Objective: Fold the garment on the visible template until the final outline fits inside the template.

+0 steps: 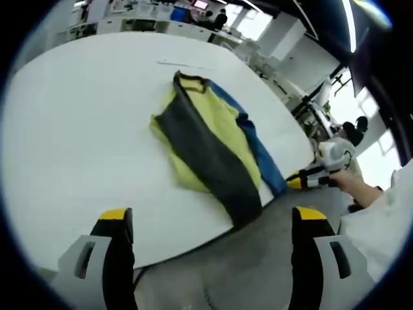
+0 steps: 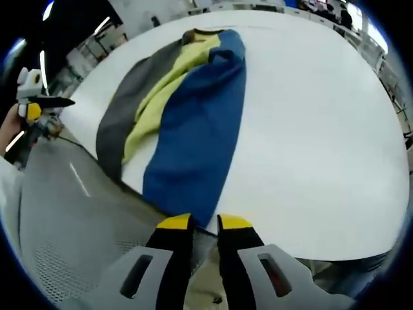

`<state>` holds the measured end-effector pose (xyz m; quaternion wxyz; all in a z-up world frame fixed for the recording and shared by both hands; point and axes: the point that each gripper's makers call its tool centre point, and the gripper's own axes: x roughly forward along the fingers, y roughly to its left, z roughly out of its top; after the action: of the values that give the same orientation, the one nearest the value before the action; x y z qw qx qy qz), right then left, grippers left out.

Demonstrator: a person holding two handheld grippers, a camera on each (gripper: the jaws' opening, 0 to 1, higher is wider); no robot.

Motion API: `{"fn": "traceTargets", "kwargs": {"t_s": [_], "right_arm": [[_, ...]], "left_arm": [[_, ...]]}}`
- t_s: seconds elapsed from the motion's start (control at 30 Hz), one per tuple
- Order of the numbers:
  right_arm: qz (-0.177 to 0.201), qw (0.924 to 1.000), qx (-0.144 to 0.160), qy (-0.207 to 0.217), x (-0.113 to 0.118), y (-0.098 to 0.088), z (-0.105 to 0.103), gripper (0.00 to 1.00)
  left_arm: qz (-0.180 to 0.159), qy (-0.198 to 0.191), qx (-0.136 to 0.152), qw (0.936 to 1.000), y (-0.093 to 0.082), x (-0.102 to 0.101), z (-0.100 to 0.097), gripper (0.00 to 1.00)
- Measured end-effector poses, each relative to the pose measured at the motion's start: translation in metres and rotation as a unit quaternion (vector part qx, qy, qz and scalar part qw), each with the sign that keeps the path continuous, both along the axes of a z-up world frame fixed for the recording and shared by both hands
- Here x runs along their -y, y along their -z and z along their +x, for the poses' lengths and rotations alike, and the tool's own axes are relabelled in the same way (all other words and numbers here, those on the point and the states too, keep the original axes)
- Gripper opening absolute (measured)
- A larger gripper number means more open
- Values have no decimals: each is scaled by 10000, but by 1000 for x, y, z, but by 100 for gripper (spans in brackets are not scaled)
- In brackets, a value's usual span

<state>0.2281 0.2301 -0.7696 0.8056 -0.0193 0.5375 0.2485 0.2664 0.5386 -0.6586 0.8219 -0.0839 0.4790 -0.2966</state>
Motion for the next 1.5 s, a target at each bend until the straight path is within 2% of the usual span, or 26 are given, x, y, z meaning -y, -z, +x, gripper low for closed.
{"fn": "traceTargets", "kwargs": {"t_s": [0.13,0.37,0.67,0.8,0.93,1.1,1.4,1.5], "right_arm": [[-69,9999,5,-136,-2,0,0,15],[-483,9974,117,-525,-1,2,3,9],[-607,9962,125,-609,-1,2,3,7],[-761,9932,208,-862,-6,2,1,4],[-835,9928,292,-808,-2,1,2,3],[-1049,9891,371,-961,8,-2,1,3],[-1190,9884,454,-824,28,-11,11,3],[-1301,9859,568,-883,36,-13,15,3]], "left_arm": [[-6,-9,-5,10000,0,0,1,98],[-16,-9,-33,10000,2,1,0,98],[-44,-41,-38,10000,2,-1,2,98],[-57,-62,-41,10000,2,-2,2,98],[-61,-82,-62,9999,4,-3,2,98],[-87,-61,-75,9999,5,0,3,98],[-117,-2,-33,9999,3,3,6,98],[-107,-7,-26,9999,3,1,6,98]]}}
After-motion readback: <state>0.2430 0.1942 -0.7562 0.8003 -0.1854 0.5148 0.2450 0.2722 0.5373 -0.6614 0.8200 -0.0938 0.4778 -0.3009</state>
